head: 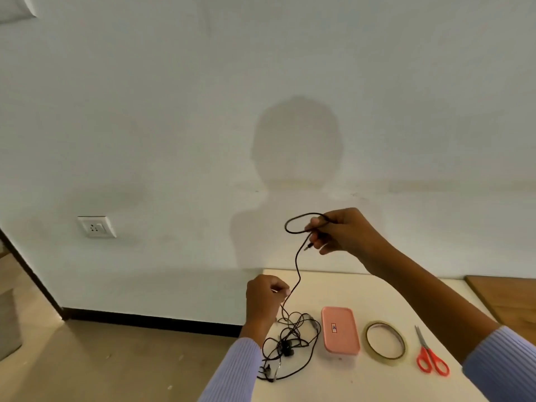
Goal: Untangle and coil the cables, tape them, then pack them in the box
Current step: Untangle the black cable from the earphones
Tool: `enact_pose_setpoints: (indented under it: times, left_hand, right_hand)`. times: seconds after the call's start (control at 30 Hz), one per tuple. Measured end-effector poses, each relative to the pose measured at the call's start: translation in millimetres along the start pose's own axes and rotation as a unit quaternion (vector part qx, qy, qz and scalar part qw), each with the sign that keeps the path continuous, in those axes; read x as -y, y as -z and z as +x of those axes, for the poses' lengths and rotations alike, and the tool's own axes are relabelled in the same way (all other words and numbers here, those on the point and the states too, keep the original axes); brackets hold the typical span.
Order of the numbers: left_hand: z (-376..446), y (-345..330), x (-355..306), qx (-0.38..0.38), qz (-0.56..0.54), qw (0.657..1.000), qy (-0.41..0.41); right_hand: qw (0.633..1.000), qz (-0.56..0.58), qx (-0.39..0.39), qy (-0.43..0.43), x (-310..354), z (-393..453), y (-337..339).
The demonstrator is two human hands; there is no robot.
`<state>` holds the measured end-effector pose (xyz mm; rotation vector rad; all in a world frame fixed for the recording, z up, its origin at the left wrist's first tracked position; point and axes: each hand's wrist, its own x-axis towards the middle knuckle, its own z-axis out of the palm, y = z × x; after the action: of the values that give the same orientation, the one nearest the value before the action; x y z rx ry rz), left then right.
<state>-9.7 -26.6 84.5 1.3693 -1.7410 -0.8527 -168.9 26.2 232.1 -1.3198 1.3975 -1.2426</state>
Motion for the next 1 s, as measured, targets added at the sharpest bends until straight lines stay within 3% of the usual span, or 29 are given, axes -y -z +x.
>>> enact_pose_setpoints:
  times: [0.07, 0.23, 0.47, 0.6, 0.7, 0.8, 0.9, 1.0]
  left_hand:
    - [2.3, 3.6, 5.1, 0.010, -0.021, 1.000, -0.001]
    - [-0.1, -5.3, 5.2, 0.141, -0.032, 0.990, 0.007]
    - [-8.8, -27.5, 9.1, 0.106, -0.038, 0.994, 0.002]
    - [-6.3, -10.7, 0.6, 0.123, -0.092, 0.987, 0.049]
    - [-3.3, 8.8, -14.9, 0.147, -0.145, 0.976, 0.071]
    - [-5.2, 22.2, -35.5, 0.178, -0.220, 0.955, 0.088]
    - [-8.2, 29.0, -55.0, 0.196, -0.295, 0.929, 0.105]
    - [-12.3, 31.1, -65.9, 0.200, -0.359, 0.904, 0.117]
  right_hand:
    - [1.000, -0.010, -0.013, -0.006, -6.4, -3.8, 9.7]
    - [1.000, -0.003, 0.013, -0.016, -15.1, -12.0, 11.5]
    - [0.999, 0.008, 0.031, 0.013, -12.0, -13.8, 8.8]
    - [0.988, -0.153, 0.016, -0.026, -34.7, -9.8, 24.2]
    - [0.952, -0.276, 0.089, -0.103, -64.8, -11.5, 22.4]
    - [0.929, -0.327, 0.128, -0.119, -94.3, -15.9, 0.3]
    - [0.937, -0.332, 0.088, -0.065, -112.5, -17.6, -29.8]
    - [0.966, -0.255, 0.019, -0.030, -113.0, -12.9, -47.9]
